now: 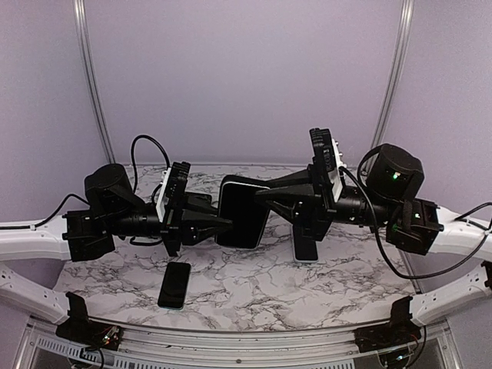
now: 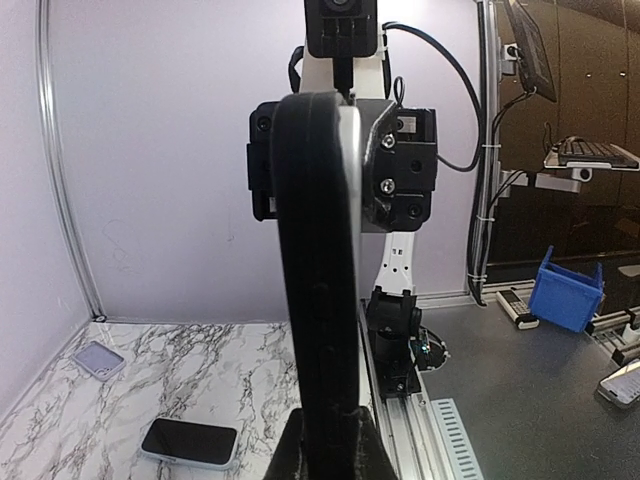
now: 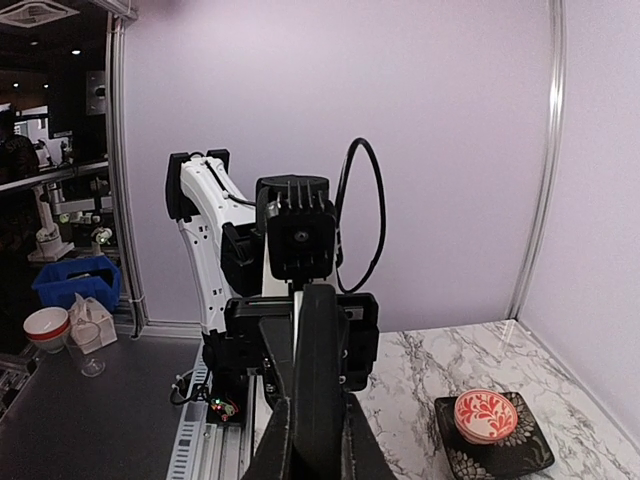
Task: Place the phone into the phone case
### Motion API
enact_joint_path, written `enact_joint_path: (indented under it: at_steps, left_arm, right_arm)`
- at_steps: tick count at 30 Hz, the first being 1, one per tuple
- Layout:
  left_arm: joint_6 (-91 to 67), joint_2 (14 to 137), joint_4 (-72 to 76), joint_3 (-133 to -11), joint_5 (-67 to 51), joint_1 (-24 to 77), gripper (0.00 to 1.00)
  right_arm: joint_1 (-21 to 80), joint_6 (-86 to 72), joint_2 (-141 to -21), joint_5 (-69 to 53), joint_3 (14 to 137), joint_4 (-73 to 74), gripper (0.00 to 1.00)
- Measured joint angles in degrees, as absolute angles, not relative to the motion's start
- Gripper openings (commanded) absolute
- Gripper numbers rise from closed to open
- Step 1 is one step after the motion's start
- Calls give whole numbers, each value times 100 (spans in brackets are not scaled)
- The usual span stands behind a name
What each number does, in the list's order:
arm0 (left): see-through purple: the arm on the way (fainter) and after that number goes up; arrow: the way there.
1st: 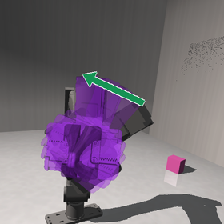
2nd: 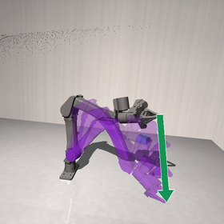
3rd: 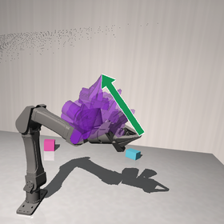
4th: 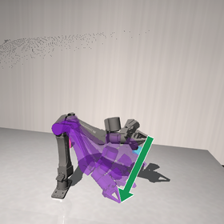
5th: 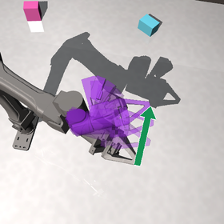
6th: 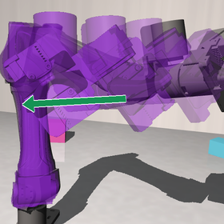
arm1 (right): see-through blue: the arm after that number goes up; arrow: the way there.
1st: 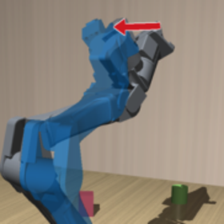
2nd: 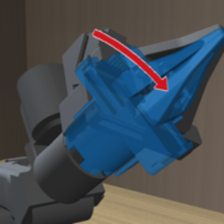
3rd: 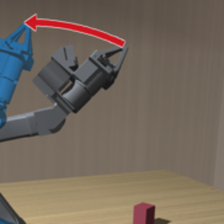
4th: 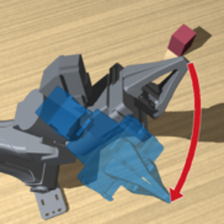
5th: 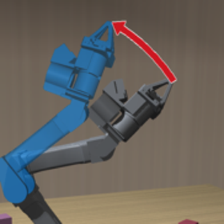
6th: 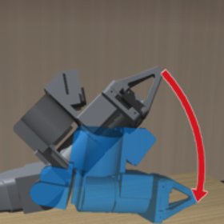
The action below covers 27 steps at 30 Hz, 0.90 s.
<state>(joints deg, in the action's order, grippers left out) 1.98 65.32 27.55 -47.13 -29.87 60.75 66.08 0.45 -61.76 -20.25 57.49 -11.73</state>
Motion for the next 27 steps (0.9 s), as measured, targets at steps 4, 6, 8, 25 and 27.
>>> enact_joint_path:
  at_steps: [4, 6, 8, 25, 27]
  left_arm:
    - [220, 6541, 2770, -4713, -2980, 6093, 45]
    - [231, 6543, 2773, -4707, -2899, 6110, 52]
    - [228, 6545, 2773, -4672, -2810, 6119, 45]
    - [-78, 7098, 2783, -4862, -2934, 6152, 0]
    - [-78, 7216, 2766, -4974, -3100, 6154, 0]
  right_arm:
    - [6606, -1, -6163, -2005, 5725, -1199, 0]
    - [6608, 3, -6141, -2003, 5704, -1212, 0]
    - [6606, 8, -6112, -2001, 5693, -1240, 0]
    - [6567, -19, -6051, -2005, 5673, -1369, 0]
    - [6565, 10, -6112, -1951, 5673, -1400, 0]
